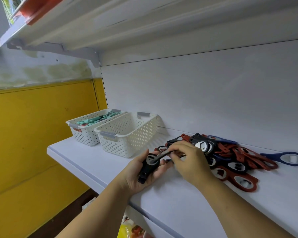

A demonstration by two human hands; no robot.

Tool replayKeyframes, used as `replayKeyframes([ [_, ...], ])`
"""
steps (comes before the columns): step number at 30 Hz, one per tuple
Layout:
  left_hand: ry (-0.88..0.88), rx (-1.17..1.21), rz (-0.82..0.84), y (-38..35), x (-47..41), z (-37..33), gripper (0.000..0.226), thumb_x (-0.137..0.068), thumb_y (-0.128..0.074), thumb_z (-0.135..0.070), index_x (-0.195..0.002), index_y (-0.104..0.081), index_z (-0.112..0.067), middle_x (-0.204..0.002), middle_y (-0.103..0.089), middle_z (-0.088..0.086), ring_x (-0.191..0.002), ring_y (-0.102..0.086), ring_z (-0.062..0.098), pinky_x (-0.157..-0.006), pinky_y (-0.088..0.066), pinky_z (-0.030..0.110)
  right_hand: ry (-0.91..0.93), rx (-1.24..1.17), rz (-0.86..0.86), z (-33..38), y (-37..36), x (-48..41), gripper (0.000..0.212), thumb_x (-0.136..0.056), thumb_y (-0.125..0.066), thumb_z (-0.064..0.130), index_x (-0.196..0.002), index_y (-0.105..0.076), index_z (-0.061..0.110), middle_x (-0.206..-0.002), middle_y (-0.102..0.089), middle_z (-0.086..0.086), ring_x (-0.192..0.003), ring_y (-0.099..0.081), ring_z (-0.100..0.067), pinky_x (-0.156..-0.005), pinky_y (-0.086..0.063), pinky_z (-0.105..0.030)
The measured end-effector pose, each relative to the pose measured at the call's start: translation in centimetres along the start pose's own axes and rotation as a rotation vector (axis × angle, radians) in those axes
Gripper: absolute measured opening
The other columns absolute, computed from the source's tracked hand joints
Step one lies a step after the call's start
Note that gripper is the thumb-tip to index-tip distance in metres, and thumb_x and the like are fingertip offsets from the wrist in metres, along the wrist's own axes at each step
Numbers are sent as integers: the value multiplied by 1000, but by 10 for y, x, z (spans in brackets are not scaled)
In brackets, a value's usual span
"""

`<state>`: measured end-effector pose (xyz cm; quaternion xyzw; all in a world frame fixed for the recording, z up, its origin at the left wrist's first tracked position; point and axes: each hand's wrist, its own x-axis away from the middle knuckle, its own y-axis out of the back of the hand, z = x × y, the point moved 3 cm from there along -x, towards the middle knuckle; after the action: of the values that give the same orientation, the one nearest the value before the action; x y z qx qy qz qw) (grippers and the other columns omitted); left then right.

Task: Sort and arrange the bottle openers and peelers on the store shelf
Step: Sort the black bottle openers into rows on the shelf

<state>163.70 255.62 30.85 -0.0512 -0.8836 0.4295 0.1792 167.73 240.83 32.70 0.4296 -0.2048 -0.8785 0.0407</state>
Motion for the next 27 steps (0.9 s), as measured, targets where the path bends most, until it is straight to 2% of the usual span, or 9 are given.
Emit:
replayKeyframes([
  [2, -25, -50, 15, 0, 1, -1, 47, -94, -43, -39, -103, -66, 0, -101, -65, 26, -75, -70, 31, -65, -60, 39, 66, -24, 89, 10, -9, 3, 17, -76, -65, 1, -85, -74, 12, -92, -65, 15, -90, -62, 1, -80, -47, -8],
  [5, -51, -130, 15, -1, 6, 1, 44, -90, -49, -35, -92, -73, 1, -94, -70, 22, -77, -72, 27, -65, -60, 34, 83, -19, 144, 15, -17, 6, 19, -79, -63, 7, -92, -76, 11, -101, -69, 10, -100, -60, -1, -89, -45, -10],
  [8, -73, -162, 37, -1, 7, 0, 27, -86, -53, -15, -107, -66, -5, -96, -69, 19, -81, -71, 27, -67, -59, 34, 67, 9, 170, 16, -18, 7, 20, -77, -60, 14, -88, -78, 13, -98, -72, 6, -104, -53, 1, -92, -36, -2],
  [12, -118, -184, 27, 2, 6, 0, 36, -84, -48, 1, -113, -64, -13, -98, -69, 17, -80, -69, 26, -70, -58, 34, -25, 42, 166, 12, -15, 8, 19, -82, -66, 20, -98, -75, 16, -100, -62, 19, -102, -51, 0, -89, -34, -1],
  [15, -152, -232, 19, 2, 7, 1, 30, -90, -45, -2, -109, -64, -16, -90, -67, 16, -71, -65, 23, -62, -57, 30, -108, 63, 172, 9, -13, 11, 30, -78, -63, 39, -102, -72, 22, -94, -57, 23, -89, -56, 1, -82, -47, -17],
  [17, -164, -280, 5, 5, 6, 1, 22, -92, -47, -5, -103, -61, -17, -83, -63, 14, -65, -61, 21, -53, -54, 26, -136, 73, 200, 8, -14, 13, 30, -77, -66, 43, -100, -72, 24, -84, -56, 22, -76, -56, -1, -74, -50, -22],
  [22, -208, -405, -47, 4, 6, 4, 6, -95, -47, -13, -95, -50, -19, -67, -61, 8, -50, -54, 18, -44, -44, 23, -130, 199, 244, 13, -16, 17, 23, -80, -68, 44, -91, -72, 25, -75, -58, 11, -62, -47, 3, -64, -45, -24],
  [25, -242, -458, -48, 6, 6, 5, 2, -96, -44, -17, -97, -45, -18, -67, -55, 8, -52, -49, 19, -44, -40, 25, -156, 197, 184, 16, -18, 16, 24, -82, -64, 45, -94, -68, 24, -73, -53, 11, -57, -45, 3, -61, -40, -20],
  [27, -271, -450, -17, 5, 7, 4, 3, -96, -44, -19, -95, -44, -17, -73, -50, 8, -57, -49, 21, -48, -38, 27, -253, 165, 124, 20, -14, 10, 16, -85, -64, 41, -84, -65, 25, -68, -52, 10, -57, -45, -1, -58, -39, -22],
])
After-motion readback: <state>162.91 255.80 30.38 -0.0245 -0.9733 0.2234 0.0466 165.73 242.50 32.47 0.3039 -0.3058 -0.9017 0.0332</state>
